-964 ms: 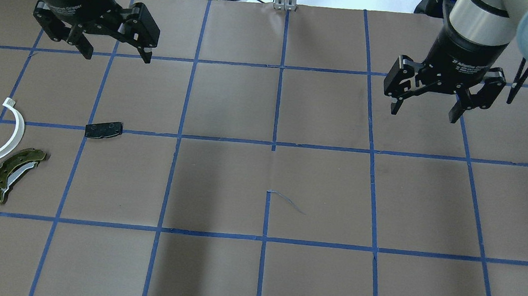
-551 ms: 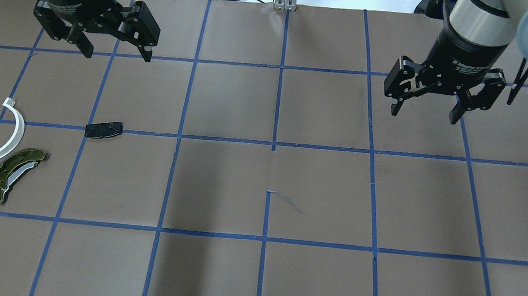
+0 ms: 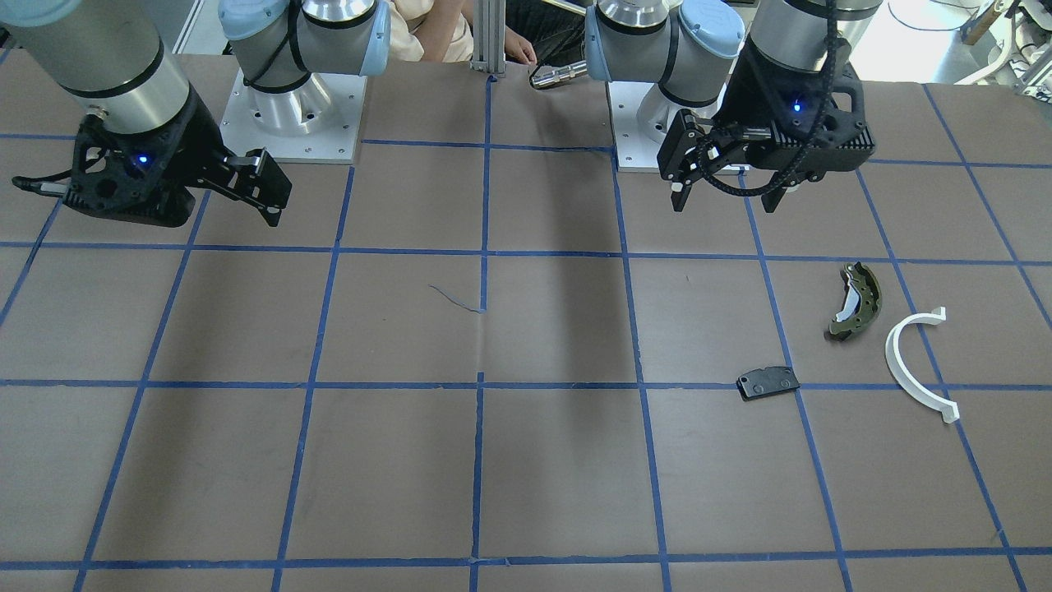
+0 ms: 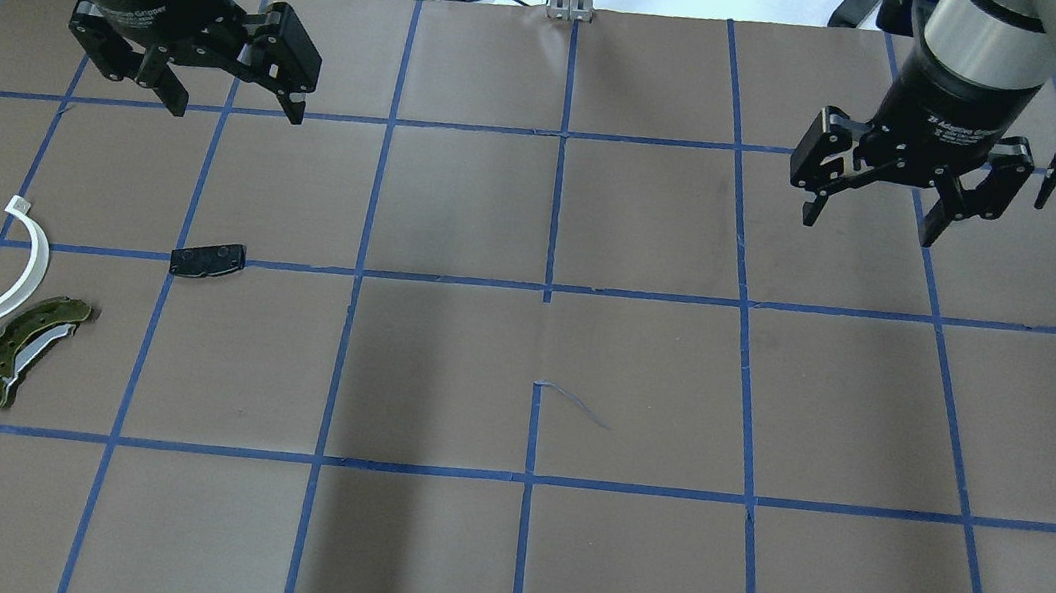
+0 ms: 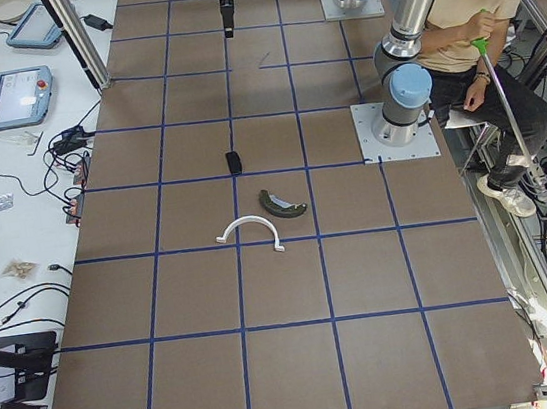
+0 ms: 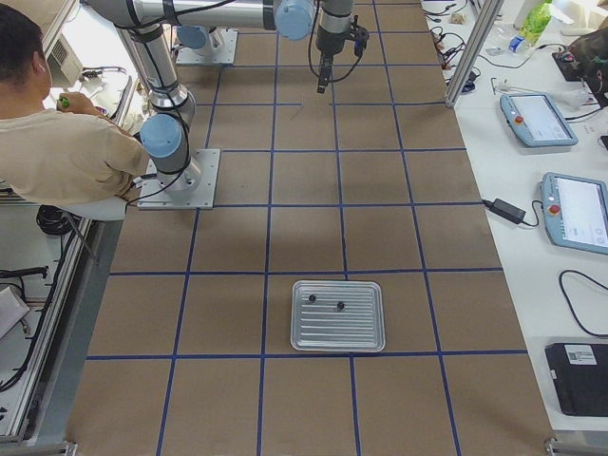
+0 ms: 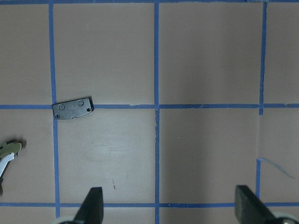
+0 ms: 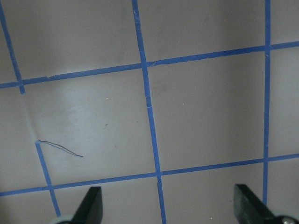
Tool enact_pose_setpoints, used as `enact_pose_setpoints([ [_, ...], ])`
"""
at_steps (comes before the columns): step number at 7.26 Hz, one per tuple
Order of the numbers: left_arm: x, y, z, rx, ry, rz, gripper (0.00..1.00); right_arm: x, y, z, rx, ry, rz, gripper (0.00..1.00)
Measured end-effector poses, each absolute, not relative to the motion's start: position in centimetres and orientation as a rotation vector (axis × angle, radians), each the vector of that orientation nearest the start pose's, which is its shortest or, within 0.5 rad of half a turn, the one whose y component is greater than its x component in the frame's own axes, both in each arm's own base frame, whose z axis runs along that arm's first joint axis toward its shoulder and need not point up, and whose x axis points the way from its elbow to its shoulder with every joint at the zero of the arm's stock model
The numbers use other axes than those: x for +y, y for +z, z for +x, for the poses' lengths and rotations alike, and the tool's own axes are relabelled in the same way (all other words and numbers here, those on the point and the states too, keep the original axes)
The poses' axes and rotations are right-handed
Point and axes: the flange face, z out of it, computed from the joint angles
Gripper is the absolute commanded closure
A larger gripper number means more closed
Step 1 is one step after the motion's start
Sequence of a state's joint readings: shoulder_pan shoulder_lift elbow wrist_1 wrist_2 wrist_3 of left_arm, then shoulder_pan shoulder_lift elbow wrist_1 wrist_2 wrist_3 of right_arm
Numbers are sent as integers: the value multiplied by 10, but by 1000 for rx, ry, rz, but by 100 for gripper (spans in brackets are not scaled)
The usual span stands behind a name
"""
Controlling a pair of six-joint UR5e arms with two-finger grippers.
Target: Place bearing gear from tray to pile
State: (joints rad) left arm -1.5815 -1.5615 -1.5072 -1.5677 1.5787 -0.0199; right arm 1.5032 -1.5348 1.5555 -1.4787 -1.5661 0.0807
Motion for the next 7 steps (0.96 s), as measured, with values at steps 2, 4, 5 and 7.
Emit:
enact_pose_setpoints([
  [2, -493, 524, -138, 3133, -117, -15, 0, -512, 468, 52, 3105, 173, 350, 0],
  [4, -493, 524, -138, 3133, -118, -15, 0, -519, 465, 1, 3097, 159, 341, 0],
  [5, -493, 524, -138, 3133, -118, -15, 0, -522, 460, -29, 3100, 164, 338, 0],
  [7, -493, 524, -138, 3133, -118, -15, 0, -535, 437, -104, 3193, 188, 320, 0],
])
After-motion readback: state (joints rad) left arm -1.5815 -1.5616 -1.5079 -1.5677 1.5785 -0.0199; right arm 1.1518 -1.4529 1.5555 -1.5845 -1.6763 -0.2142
